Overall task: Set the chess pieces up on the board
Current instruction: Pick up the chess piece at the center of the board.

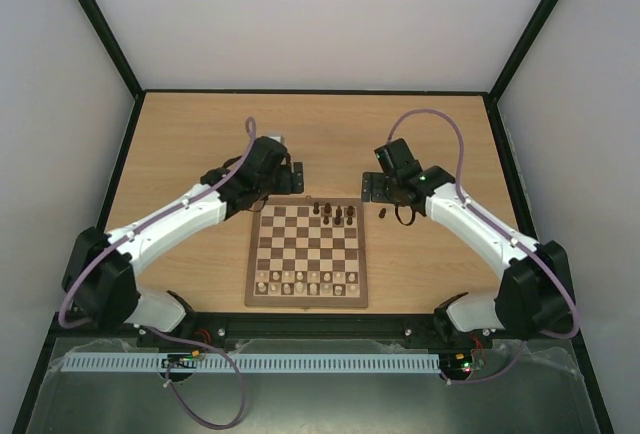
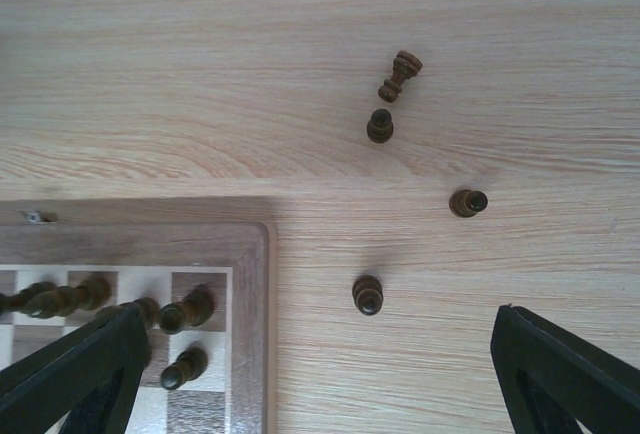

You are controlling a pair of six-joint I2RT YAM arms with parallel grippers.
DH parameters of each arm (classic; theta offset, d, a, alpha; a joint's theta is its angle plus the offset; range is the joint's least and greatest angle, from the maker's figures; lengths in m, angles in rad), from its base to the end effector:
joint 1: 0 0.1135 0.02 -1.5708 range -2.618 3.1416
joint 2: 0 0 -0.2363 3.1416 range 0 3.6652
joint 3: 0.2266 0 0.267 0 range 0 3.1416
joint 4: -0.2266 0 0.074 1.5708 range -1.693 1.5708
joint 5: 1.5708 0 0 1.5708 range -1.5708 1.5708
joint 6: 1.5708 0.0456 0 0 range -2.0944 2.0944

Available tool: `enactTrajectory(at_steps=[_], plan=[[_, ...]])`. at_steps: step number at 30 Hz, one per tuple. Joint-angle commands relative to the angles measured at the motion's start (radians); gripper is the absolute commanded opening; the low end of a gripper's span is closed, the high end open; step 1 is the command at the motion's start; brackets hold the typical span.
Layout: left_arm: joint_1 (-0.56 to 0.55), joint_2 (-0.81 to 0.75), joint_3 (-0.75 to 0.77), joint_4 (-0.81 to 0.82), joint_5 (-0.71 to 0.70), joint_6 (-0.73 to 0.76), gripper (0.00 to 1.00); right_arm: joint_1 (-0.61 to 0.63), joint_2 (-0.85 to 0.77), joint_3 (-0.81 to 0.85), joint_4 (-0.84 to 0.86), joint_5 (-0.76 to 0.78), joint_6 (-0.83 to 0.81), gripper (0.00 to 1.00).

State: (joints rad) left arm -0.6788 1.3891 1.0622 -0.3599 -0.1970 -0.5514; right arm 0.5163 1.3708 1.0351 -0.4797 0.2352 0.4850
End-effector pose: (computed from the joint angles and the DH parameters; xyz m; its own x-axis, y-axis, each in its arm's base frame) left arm 0.2662 -0.2032 0.2439 -0.6812 -0.1105 -0.7237 0.1656 0.9396 -0.2994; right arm 0.2832 0.1485 0.2299 -0.7191 0.1131 -0.6856 -0.0066 0.9855 0.1695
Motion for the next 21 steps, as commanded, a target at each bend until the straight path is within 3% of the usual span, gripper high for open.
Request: enactTrajectory(at_steps=[1, 10, 21], plan=[[0.022, 0.079, 0.070, -0.032, -0.039, 0.026, 1.00, -0.006, -0.073, -0.036, 0.032, -0.015, 0.028, 0.95], [0.220, 0.099, 0.046, -0.088, -0.077, 0.014, 0.99, -0.006, -0.136, -0.080, 0.053, -0.058, 0.005, 0.95], [0.347, 0.143, -0.047, -0.058, -0.104, -0.024, 0.99, -0.006, -0.153, -0.095, 0.087, -0.183, -0.011, 0.95]])
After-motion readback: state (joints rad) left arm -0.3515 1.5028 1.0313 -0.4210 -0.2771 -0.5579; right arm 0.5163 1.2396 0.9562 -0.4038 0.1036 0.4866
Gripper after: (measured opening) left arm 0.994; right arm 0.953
